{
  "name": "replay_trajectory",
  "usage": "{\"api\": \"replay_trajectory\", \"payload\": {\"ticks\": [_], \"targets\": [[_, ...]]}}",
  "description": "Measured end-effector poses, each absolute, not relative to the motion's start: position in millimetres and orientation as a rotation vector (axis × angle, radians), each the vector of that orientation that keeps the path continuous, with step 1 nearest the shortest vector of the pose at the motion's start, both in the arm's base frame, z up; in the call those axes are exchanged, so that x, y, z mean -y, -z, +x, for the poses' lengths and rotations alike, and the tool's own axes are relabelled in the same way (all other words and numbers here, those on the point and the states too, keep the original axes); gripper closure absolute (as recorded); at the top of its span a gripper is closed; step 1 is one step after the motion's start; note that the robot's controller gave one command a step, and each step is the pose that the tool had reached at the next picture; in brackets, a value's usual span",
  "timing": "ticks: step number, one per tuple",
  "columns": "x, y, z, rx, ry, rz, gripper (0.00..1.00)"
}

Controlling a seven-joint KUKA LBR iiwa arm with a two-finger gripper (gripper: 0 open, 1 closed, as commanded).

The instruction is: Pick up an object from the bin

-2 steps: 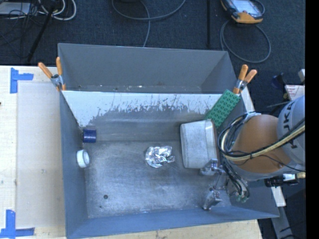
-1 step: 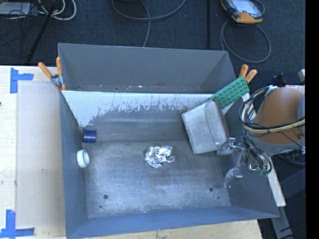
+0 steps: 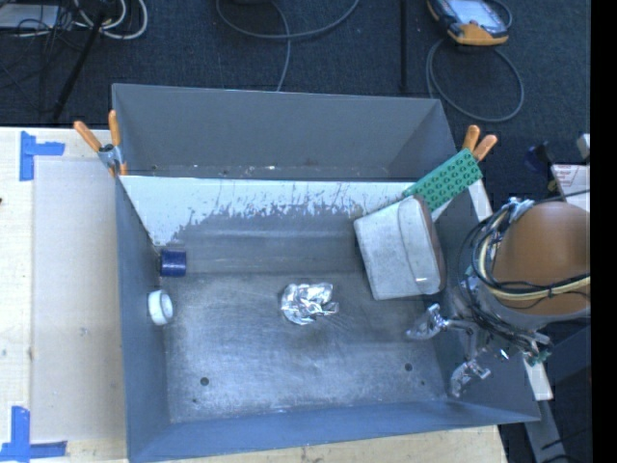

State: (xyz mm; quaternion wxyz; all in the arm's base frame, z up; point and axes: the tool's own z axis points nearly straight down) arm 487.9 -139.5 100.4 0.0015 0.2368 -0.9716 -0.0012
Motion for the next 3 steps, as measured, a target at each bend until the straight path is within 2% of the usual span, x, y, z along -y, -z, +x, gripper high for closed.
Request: {"api": "replay_trajectory", "payload": {"ticks": [1, 2, 3], "targets": [[87, -73, 602.8, 2.940, 0.000, 1.090, 0.00], [-8, -76, 610.2, 3.058, -0.010, 0.758, 0.00], [-9, -78, 611.5, 3.066, -0.003, 0.752, 1.00]]}}
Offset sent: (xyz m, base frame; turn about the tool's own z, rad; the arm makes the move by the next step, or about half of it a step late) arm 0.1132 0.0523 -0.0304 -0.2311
